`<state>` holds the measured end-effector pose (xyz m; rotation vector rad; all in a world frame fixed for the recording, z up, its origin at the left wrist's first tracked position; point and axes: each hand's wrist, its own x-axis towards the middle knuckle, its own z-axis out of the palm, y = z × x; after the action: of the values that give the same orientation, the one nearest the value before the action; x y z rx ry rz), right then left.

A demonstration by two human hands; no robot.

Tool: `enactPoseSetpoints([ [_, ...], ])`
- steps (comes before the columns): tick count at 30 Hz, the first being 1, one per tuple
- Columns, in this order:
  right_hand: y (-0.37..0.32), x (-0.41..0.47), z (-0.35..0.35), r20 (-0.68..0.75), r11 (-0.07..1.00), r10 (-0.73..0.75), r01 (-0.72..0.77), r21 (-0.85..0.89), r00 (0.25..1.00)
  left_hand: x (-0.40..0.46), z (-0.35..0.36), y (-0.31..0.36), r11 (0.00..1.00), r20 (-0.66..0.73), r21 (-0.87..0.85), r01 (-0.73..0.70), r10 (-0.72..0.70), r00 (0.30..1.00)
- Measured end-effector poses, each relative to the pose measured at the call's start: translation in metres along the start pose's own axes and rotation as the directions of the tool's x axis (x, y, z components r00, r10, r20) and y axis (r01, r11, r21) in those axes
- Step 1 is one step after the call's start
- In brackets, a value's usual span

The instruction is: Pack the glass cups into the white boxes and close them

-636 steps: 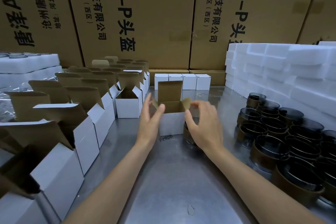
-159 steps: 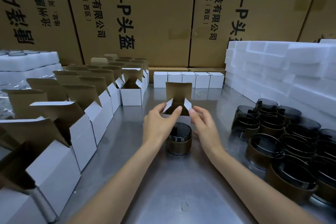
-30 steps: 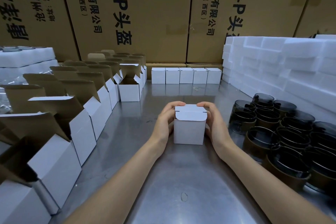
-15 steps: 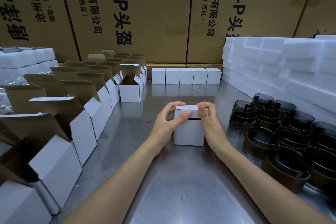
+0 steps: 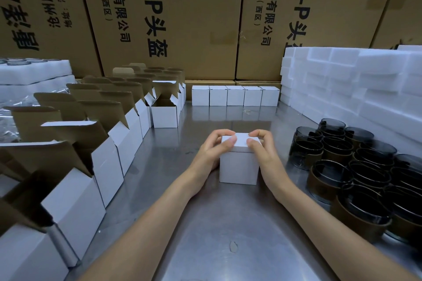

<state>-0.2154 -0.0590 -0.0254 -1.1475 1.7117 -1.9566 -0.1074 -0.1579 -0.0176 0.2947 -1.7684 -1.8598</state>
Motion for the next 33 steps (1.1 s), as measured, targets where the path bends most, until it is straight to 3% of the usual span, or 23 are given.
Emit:
enactPoseSetpoints([
  [10, -0.001, 0.001, 0.002, 0.024, 1.000, -0.013, 0.013, -0.010, 1.000, 0.004, -0.002, -0.003, 0.999, -0.022, 0.042, -0.011, 0.012, 1.000],
  [13, 0.005, 0.001, 0.004, -0.009, 0.996, -0.050, 0.049, -0.079, 0.999, 0.001, -0.002, -0.008, 0.968, -0.080, 0.234, -0.093, 0.115, 0.990],
  [17, 0.011, 0.001, 0.004, -0.072, 0.977, -0.059, 0.042, -0.210, 0.996, 0.004, -0.004, -0.016, 0.840, -0.099, 0.519, -0.158, 0.243, 0.965],
  [19, 0.012, -0.001, 0.005, -0.099, 0.893, -0.198, 0.138, -0.429, 0.975, 0.008, -0.009, -0.019, 0.807, -0.142, 0.564, -0.176, 0.305, 0.942],
  [21, 0.013, 0.001, 0.010, -0.038, 0.689, -0.367, 0.245, -0.682, 0.929, 0.013, -0.013, -0.022, 0.757, -0.171, 0.620, -0.206, 0.387, 0.906],
  [23, 0.014, 0.007, 0.017, 0.063, 0.544, -0.383, 0.280, -0.791, 0.922, 0.023, -0.018, -0.024, 0.668, -0.181, 0.719, -0.194, 0.449, 0.875],
  [25, 0.013, 0.018, 0.026, 0.141, 0.479, -0.332, 0.295, -0.826, 0.933, 0.036, -0.024, -0.024, 0.496, -0.163, 0.858, -0.134, 0.511, 0.844],
  [28, 0.017, 0.034, 0.037, 0.212, 0.448, -0.309, 0.339, -0.828, 0.927, 0.068, -0.038, -0.025, 0.252, -0.092, 0.965, -0.076, 0.593, 0.800],
  [33, 0.030, 0.043, 0.037, 0.215, 0.456, -0.268, 0.320, -0.830, 0.939, 0.143, -0.072, -0.036, -0.009, -0.027, 0.999, 0.037, 0.515, 0.857],
])
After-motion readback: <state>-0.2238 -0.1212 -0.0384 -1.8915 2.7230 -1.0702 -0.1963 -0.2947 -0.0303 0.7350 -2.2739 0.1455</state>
